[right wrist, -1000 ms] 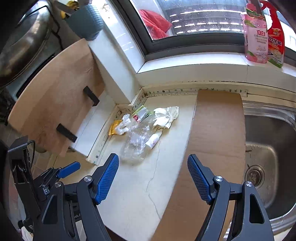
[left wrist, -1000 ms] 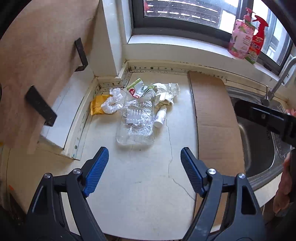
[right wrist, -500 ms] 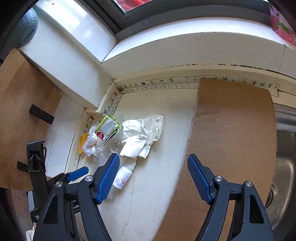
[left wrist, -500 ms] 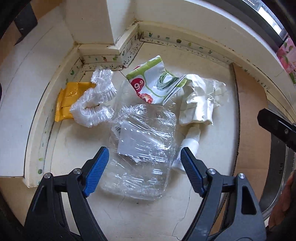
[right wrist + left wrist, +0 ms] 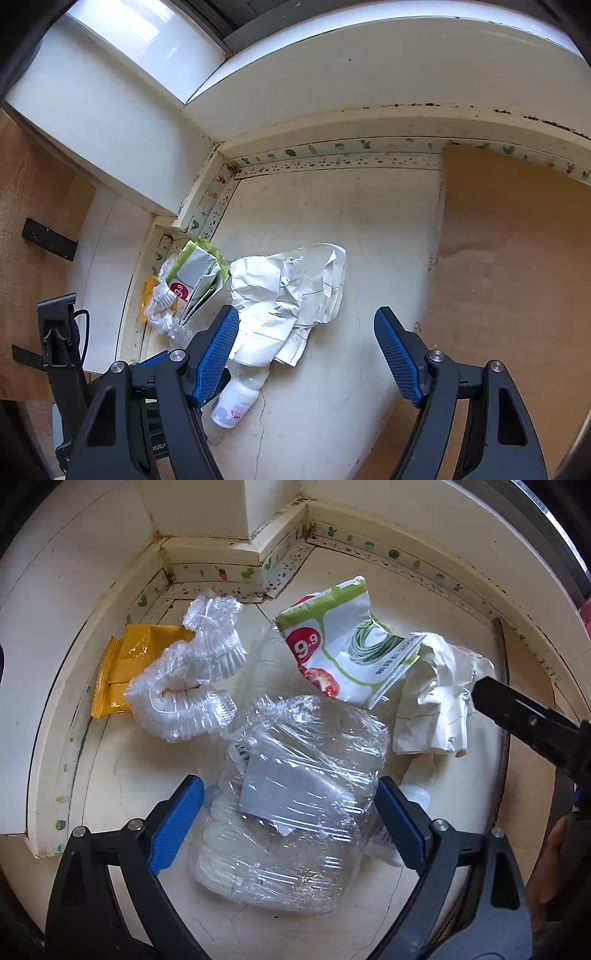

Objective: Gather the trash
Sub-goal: 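Lower both open tools toward the plastic wrap and tissues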

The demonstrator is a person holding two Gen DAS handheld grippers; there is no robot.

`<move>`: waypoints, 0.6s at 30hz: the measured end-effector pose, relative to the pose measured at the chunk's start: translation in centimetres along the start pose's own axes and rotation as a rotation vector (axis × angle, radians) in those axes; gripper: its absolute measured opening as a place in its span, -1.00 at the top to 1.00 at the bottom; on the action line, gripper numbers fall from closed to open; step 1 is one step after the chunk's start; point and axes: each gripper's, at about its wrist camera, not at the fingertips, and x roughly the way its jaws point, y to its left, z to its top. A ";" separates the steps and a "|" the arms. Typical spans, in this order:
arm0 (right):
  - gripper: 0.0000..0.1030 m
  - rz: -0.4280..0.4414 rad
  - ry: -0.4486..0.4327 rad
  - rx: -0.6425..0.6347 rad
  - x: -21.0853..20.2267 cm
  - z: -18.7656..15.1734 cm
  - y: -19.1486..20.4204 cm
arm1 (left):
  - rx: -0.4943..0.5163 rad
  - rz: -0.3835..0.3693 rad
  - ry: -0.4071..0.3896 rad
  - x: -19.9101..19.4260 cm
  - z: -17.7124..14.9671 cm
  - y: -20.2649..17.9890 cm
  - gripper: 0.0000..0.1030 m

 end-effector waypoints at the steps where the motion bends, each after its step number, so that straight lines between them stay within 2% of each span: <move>1: -0.42 0.000 0.003 -0.007 0.4 0.1 0.2 | -0.007 -0.005 -0.001 0.1 0.0 0.1 -0.81; 2: -0.37 0.001 0.010 -0.020 1.0 0.1 0.6 | -0.015 -0.010 -0.004 0.2 0.1 0.1 -0.81; 5: -0.01 -0.003 0.033 -0.049 2.3 0.0 1.3 | -0.021 -0.010 -0.012 0.4 0.1 0.0 -0.79; 6: 0.17 -0.005 0.028 -0.058 2.5 -0.1 1.5 | -0.019 -0.006 -0.017 0.4 -0.1 0.1 -0.78; 8: 0.35 -0.001 0.020 -0.074 2.6 -0.3 1.7 | -0.017 0.000 -0.030 0.1 -0.6 0.2 -0.69; 9: 0.54 -0.004 0.016 -0.081 2.5 -0.4 1.8 | -0.013 0.009 -0.045 -0.1 -0.7 0.1 -0.63; 12: 0.61 -0.001 0.004 -0.092 2.1 -0.8 1.9 | -0.007 0.025 -0.067 -0.9 -0.9 -0.3 -0.58; 18: 0.64 0.029 -0.015 -0.074 0.2 -2.1 1.6 | -0.020 0.020 -0.081 -2.3 -2.2 0.7 -0.57</move>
